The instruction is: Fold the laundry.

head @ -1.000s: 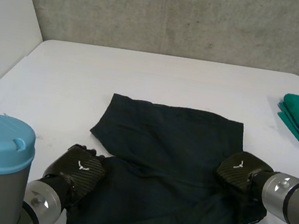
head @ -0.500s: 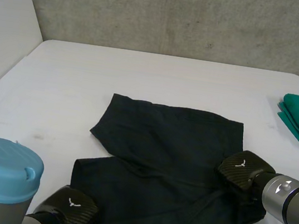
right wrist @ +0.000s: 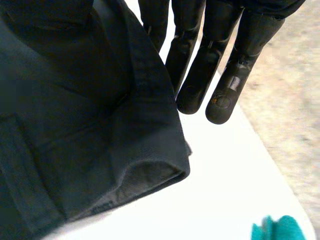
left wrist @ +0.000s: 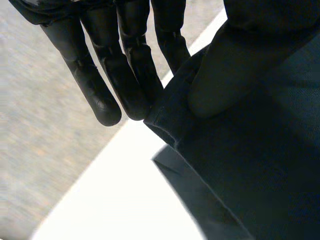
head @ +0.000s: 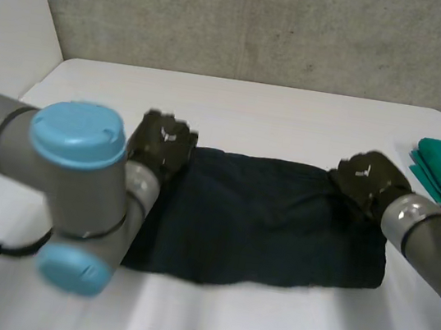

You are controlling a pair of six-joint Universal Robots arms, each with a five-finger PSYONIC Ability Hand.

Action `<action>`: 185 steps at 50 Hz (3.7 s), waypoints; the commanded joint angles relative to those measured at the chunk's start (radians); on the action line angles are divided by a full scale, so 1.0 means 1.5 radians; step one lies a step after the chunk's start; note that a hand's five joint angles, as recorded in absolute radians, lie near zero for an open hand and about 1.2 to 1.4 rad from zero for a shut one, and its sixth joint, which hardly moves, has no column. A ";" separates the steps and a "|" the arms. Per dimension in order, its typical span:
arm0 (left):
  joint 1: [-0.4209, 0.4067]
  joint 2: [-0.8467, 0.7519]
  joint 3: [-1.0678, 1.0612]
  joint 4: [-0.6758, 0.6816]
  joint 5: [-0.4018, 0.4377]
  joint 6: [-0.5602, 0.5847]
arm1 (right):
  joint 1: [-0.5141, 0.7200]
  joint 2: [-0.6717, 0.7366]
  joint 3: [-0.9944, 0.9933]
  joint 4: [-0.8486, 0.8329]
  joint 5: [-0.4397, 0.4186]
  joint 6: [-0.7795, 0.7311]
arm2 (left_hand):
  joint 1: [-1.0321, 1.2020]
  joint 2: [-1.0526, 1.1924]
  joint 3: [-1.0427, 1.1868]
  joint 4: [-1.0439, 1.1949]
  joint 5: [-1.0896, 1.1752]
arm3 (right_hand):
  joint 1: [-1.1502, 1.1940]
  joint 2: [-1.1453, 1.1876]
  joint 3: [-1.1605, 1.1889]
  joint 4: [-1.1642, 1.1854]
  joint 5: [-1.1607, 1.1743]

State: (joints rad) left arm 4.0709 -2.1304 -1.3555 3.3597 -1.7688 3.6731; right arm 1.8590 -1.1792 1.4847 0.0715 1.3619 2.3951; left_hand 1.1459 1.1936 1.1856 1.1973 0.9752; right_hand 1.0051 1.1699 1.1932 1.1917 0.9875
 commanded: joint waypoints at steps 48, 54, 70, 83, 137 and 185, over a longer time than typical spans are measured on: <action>0.050 0.056 -0.091 -0.066 0.172 -0.334 | -0.054 0.068 -0.004 0.005 -0.041 0.291 | -0.639 -0.671 -0.666 -0.673 -0.642 | -0.480 -0.590 -0.606 -0.605 -0.585; 0.053 0.052 -0.093 -0.068 0.178 -0.338 | -0.058 0.112 0.031 -0.114 -0.015 0.285 | -0.637 -0.669 -0.664 -0.671 -0.640 | -0.355 -0.465 -0.481 -0.480 -0.460; 0.052 0.054 -0.102 -0.064 0.177 -0.338 | -0.102 0.135 0.023 -0.142 0.025 0.229 | -0.637 -0.669 -0.664 -0.671 -0.640 | 0.261 0.151 0.135 0.136 0.156; 0.052 0.079 -0.110 -0.064 0.175 -0.338 | -0.167 0.023 0.013 -0.055 0.029 0.009 | -0.637 -0.669 -0.664 -0.671 -0.640 | 0.261 0.151 0.135 0.136 0.156; -0.031 -0.091 0.159 -0.077 0.176 -0.340 | 0.074 0.160 -0.285 0.088 -0.072 0.456 | -0.571 -0.603 -0.597 -0.605 -0.573 | -0.554 -0.664 -0.679 -0.678 -0.658; -0.049 -0.091 0.110 -0.048 0.033 -0.155 | 0.109 0.279 -0.324 0.131 -0.018 0.346 | -0.635 -0.667 -0.662 -0.670 -0.638 | -0.554 -0.664 -0.679 -0.678 -0.658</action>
State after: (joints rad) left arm 3.9578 -2.2309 -1.2118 3.2527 -1.7947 3.4414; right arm 2.0229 -0.7564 0.9799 0.2848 1.3300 2.9164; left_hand 0.2176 0.2211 0.2294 0.2192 0.0444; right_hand 0.1735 0.2111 0.2020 0.2383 0.0634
